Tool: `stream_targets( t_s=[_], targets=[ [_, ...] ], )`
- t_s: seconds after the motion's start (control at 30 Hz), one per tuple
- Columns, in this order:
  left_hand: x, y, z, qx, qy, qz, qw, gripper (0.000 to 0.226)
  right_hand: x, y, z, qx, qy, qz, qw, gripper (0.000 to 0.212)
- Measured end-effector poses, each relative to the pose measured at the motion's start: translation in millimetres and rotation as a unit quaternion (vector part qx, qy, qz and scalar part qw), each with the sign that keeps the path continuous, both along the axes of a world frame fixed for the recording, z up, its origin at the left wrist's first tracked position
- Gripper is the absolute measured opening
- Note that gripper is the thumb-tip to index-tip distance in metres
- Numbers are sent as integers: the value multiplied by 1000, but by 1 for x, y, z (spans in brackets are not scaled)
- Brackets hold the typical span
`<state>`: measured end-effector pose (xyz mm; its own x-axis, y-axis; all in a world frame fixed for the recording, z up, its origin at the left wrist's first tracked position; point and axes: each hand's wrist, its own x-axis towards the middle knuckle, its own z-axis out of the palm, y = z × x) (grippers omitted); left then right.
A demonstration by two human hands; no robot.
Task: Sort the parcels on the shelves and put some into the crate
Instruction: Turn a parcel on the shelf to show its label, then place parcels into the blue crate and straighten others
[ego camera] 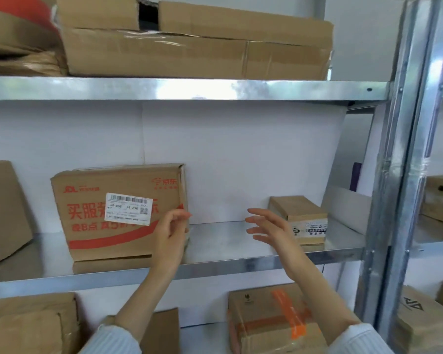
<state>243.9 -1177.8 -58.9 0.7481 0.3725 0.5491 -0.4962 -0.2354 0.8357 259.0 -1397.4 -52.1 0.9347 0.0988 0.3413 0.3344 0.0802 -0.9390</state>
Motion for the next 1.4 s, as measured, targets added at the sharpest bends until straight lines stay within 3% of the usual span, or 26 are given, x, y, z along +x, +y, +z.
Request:
stream_targets(
  t_s=[0.33, 0.53, 0.73, 0.9, 1.1, 1.4],
  targets=[
    [20, -124, -15, 76, 30, -11, 997, 37, 17, -108, 8, -2, -118, -118, 986, 25],
    [24, -162, -29, 113, 65, -7, 991, 37, 46, -147, -21, -2, -94, -260, 961, 21],
    [52, -189, -20, 137, 100, -25, 985, 32, 73, -160, -39, 10, 16, -202, 979, 38],
    [74, -217, -8, 177, 113, -59, 976, 42, 83, -158, -41, 28, 73, -178, 981, 36],
    [92, -246, -8, 228, 128, -72, 963, 44, 95, -156, -45, 25, 77, -180, 980, 28],
    [103, -260, -12, 272, 145, 88, 947, 60, 89, -146, -46, 37, 62, -198, 978, 33]
  ],
)
